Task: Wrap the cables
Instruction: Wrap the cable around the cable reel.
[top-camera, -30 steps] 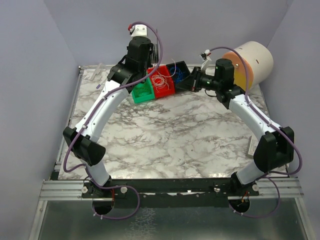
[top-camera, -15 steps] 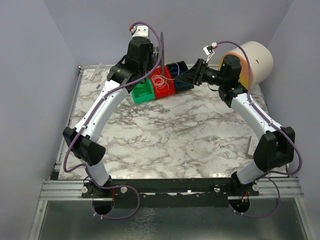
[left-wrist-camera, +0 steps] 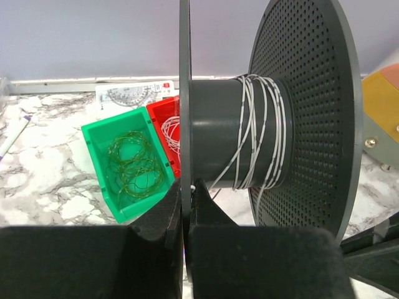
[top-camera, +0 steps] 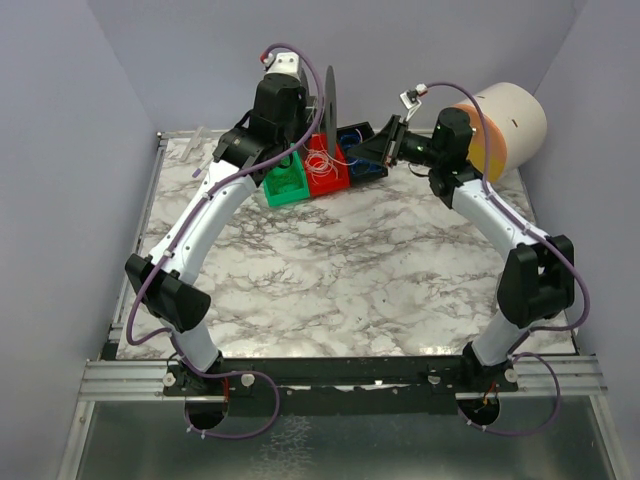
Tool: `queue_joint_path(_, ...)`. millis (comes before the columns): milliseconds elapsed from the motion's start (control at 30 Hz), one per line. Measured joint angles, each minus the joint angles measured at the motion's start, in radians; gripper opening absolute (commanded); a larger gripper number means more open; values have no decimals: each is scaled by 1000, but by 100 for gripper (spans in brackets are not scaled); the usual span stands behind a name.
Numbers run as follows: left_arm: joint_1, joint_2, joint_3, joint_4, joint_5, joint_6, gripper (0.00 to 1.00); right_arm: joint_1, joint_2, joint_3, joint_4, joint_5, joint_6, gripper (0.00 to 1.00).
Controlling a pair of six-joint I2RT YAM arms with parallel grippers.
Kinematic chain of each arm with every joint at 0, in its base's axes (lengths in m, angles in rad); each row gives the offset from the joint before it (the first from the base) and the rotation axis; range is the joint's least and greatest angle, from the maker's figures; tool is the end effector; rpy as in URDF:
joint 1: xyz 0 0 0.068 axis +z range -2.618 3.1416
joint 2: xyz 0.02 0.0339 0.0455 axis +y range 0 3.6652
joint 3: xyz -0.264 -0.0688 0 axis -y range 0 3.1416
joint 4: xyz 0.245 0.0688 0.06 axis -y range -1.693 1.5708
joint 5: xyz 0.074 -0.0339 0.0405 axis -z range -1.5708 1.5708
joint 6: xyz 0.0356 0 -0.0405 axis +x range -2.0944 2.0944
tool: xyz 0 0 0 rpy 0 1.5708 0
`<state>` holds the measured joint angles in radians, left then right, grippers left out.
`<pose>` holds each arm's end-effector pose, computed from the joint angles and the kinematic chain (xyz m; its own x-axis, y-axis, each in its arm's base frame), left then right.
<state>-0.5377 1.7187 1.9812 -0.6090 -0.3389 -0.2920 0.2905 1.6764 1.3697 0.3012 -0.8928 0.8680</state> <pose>0.3334 -0.1850 0.4596 -0.3411 -0.1127 -0.9333 0.1214 0.9792 -0.1626 0.3713 0.1399 0.3587 -0.7099 0.2873 -0.6431 -0.5944 0.2454 0.7658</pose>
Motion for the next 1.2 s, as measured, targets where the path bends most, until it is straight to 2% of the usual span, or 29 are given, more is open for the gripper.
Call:
queue_joint_path(233,18,0,0,-1,38,-23,0,0,18,-2,72,-44,30,0)
queue_joint_path(567,178,0,5,-9,233,-135,0,0,3,-179,43,-43,-64,1)
queue_joint_path(833,209,-27,-81,65,542,-210,0,-2,75,-135,43,-44,-95,0)
queue_joint_path(1200,226,-49,-171,134,818,-225,0,-109,117,-89,4,-44,-151,0)
